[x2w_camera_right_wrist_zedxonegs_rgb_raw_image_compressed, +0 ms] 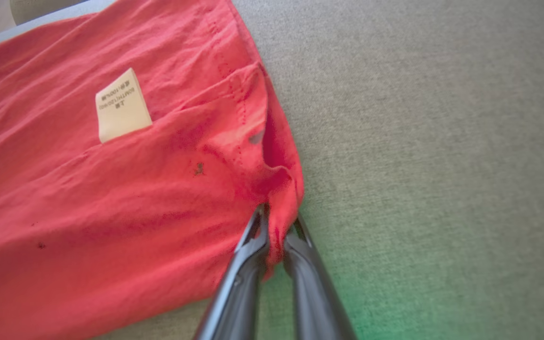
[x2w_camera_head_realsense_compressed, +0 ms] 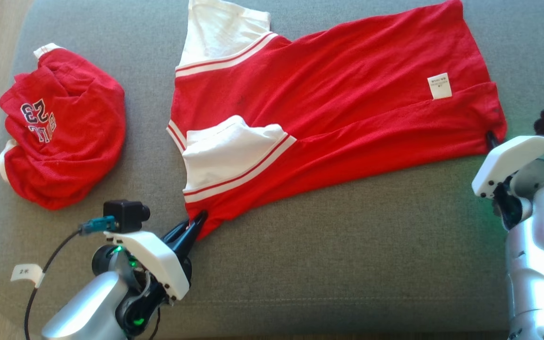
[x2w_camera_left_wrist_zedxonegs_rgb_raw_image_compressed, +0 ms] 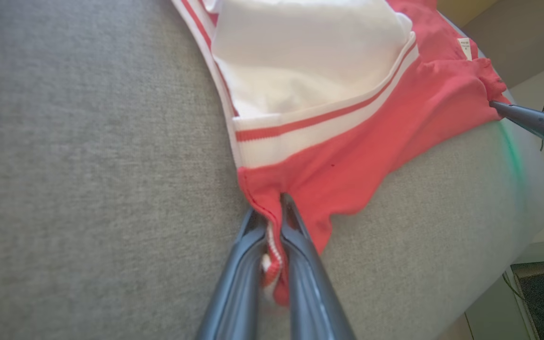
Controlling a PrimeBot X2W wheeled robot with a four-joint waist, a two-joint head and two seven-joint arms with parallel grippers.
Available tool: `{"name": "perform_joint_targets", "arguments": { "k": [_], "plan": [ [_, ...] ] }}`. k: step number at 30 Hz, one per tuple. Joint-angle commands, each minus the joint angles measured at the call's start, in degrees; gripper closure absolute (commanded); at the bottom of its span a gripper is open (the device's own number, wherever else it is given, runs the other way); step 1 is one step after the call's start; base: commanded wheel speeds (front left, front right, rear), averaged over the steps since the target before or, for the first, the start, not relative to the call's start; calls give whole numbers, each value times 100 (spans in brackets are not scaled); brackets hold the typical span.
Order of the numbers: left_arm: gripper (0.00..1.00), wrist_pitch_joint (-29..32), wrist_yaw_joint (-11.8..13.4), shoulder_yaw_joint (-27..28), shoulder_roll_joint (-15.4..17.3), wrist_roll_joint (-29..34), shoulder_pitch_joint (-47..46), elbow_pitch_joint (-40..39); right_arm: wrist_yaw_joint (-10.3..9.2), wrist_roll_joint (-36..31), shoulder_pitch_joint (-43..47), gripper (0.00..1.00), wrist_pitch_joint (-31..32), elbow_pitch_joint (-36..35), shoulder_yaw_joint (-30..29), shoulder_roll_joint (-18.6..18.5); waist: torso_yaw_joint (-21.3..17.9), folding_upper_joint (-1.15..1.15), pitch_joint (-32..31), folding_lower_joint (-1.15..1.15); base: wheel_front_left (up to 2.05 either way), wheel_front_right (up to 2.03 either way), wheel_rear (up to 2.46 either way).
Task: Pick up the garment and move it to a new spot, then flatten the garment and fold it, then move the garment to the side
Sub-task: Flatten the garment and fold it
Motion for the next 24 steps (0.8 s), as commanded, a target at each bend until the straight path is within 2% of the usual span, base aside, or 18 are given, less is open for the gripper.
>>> {"name": "perform_joint_targets", "arguments": {
  "k": [1,7,11,16,24],
  "plan": [
    [100,9,31,102,197,61,17,53,-2,-16,-20,100,71,-36,119,3,-1,0,-28,0,0,0,0],
    [100,-223,25,46,281,204,-16,6,-2,-66,332,100,15,-495,240,3,-75,0,-146,0,0,0,0],
    [100,-312,20,43,398,178,68,-83,-2,451,857,100,208,-1082,491,3,-192,0,-246,0,0,0,0],
    [100,-281,16,-6,656,131,291,-235,-2,974,1761,100,666,-2232,798,-35,-328,0,-332,0,0,0,0],
    [100,-78,60,-69,1095,114,554,-632,-2,1422,3233,100,1438,-4024,685,-13,-367,0,-342,0,0,0,0]
  ]
}}
